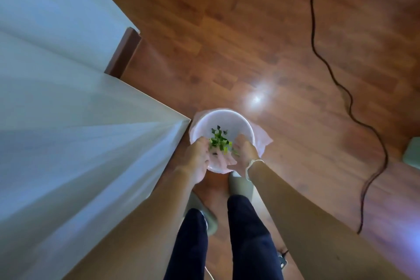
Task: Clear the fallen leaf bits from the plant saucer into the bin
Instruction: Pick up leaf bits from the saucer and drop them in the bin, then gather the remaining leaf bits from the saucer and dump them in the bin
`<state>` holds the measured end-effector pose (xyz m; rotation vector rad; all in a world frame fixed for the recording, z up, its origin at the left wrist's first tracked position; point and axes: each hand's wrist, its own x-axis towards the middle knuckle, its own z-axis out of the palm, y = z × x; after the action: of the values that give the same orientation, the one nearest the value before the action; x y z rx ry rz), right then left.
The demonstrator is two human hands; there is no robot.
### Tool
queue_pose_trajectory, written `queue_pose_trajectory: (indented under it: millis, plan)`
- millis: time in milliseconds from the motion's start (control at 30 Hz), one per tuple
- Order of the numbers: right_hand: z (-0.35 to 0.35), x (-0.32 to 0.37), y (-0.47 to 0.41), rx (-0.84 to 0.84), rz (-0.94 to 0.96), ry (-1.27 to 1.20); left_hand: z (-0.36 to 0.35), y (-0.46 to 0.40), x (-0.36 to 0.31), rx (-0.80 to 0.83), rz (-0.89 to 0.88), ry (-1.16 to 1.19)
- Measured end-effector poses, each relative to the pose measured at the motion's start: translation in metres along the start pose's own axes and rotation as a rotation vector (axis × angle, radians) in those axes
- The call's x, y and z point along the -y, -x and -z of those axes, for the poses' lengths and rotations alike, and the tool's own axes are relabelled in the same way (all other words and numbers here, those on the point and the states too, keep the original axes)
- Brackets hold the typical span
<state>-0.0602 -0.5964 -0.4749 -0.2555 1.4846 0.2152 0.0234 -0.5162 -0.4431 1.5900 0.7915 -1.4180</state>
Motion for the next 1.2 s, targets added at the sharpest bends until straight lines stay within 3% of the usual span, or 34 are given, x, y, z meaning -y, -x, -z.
queue_pose_trajectory:
  millis: [233,433,733,867,1033,1200]
  plan:
    - [0.003,0.009,0.023,-0.058,0.058,0.076,-0.008,0.030,-0.015,0.043,-0.052,-0.038]
    - [-0.006,0.032,0.070,-0.038,0.217,0.140,-0.017,0.081,-0.047,0.032,-0.204,-0.103]
    - [-0.037,0.093,0.211,0.040,0.534,0.329,-0.031,0.223,-0.123,0.092,-0.479,-0.135]
    - [-0.065,0.127,0.312,0.114,0.709,0.420,-0.025,0.306,-0.161,0.073,-0.632,-0.145]
    - [-0.110,0.153,0.417,0.243,0.962,0.555,0.001,0.409,-0.197,-0.017,-0.847,-0.166]
    - [-0.164,0.135,0.496,0.328,1.165,0.787,0.049,0.481,-0.199,-0.201,-1.044,-0.148]
